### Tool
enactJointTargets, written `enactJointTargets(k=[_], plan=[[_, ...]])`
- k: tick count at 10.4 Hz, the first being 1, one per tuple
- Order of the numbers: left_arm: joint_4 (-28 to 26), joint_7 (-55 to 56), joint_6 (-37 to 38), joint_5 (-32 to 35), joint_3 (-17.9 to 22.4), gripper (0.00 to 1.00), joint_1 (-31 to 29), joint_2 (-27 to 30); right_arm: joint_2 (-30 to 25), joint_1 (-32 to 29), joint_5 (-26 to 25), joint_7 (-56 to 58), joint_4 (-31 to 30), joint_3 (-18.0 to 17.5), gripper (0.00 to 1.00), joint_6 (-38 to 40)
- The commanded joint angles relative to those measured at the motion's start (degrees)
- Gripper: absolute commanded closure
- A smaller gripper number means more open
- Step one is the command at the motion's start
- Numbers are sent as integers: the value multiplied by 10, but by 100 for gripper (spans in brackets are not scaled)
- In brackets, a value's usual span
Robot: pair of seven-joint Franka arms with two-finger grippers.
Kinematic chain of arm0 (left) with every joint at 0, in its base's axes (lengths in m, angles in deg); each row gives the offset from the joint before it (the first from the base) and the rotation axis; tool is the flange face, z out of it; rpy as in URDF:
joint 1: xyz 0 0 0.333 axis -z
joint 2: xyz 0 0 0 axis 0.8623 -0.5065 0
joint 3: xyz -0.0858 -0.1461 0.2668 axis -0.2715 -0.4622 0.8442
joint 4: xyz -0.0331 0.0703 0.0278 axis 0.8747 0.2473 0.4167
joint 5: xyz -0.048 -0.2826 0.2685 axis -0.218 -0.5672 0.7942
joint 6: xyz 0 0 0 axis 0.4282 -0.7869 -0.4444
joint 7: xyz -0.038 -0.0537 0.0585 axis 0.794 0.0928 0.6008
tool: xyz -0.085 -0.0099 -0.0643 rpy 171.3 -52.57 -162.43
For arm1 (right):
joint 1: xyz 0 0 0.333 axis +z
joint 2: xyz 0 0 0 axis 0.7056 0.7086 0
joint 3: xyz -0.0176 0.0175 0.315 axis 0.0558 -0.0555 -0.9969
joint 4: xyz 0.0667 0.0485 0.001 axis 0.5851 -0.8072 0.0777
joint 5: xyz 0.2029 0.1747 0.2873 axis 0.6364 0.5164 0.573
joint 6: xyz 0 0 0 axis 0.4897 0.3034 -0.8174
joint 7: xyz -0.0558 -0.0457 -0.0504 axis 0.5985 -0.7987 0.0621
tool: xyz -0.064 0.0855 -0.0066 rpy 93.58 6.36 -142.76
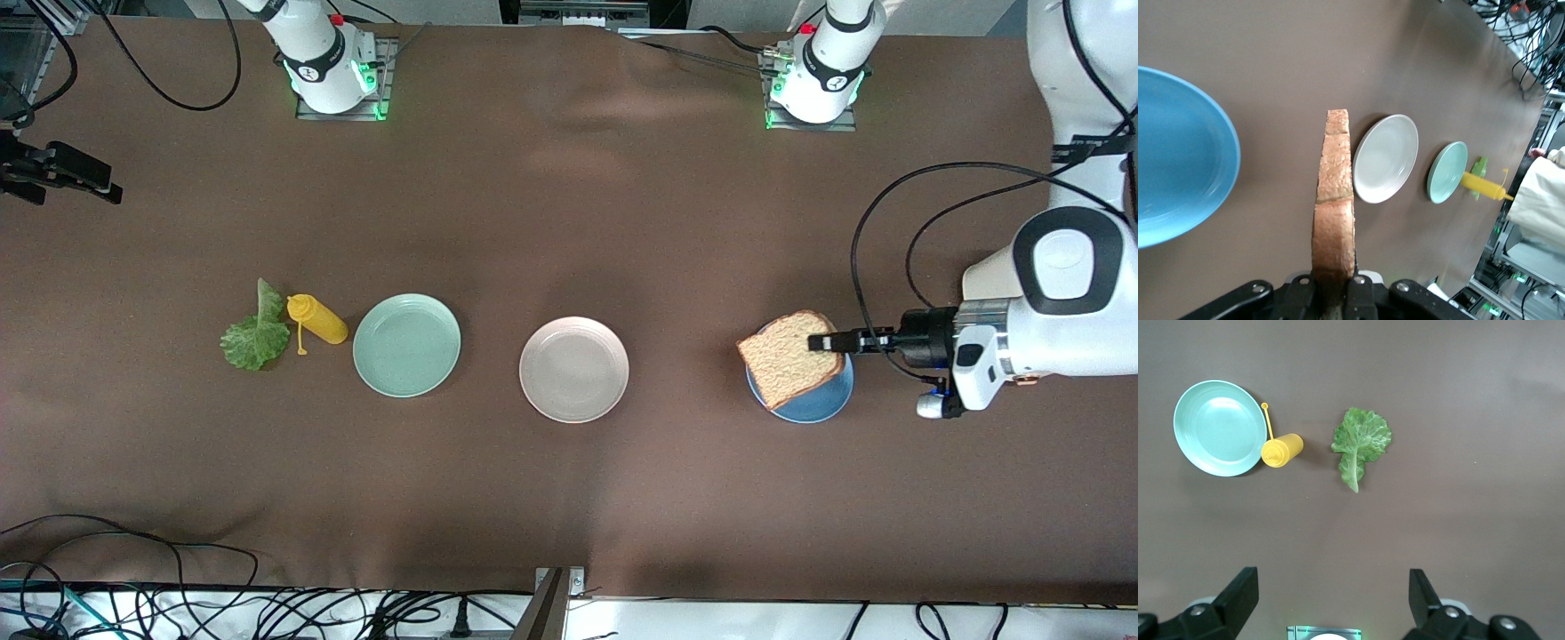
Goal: Make sandwich on beige plate with both arms
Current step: 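Carry the bread slice over to the beige plate with the left gripper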
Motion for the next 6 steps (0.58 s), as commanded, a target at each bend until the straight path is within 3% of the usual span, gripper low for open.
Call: enactJointTargets(k=[1, 6], plan=[[-19, 5, -75, -88, 4, 100, 47, -18, 3, -2, 7, 4, 9, 3, 0, 0], [-24, 5, -197, -209, 4, 100, 161, -60, 2, -1, 8, 3, 9, 2, 0, 6]])
